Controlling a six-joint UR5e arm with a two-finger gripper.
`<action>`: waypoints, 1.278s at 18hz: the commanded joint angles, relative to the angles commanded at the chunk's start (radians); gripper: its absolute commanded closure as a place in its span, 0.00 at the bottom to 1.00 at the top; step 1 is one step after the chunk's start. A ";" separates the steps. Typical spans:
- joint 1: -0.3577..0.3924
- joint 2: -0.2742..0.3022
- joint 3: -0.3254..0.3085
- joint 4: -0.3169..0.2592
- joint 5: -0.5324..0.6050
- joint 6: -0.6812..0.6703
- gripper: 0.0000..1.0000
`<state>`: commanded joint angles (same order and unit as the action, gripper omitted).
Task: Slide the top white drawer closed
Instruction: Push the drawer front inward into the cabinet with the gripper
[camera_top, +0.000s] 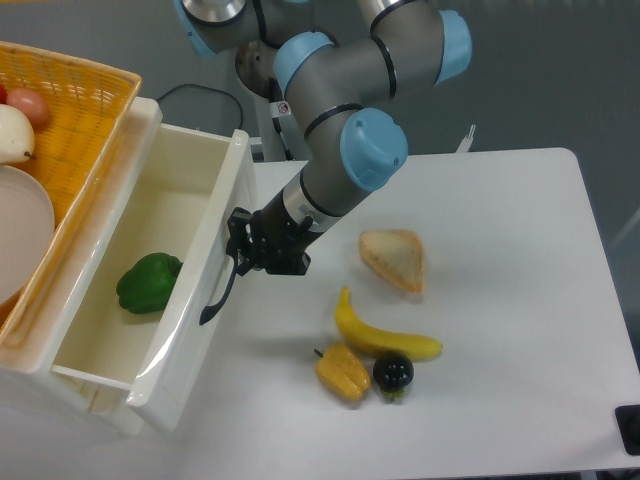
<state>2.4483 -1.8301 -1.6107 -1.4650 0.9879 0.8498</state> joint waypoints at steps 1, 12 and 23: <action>-0.002 0.000 0.000 0.000 0.000 0.000 0.93; -0.031 0.012 -0.006 0.000 0.000 -0.006 0.93; -0.061 0.020 -0.012 -0.002 -0.002 -0.011 0.93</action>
<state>2.3869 -1.8101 -1.6229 -1.4665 0.9863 0.8391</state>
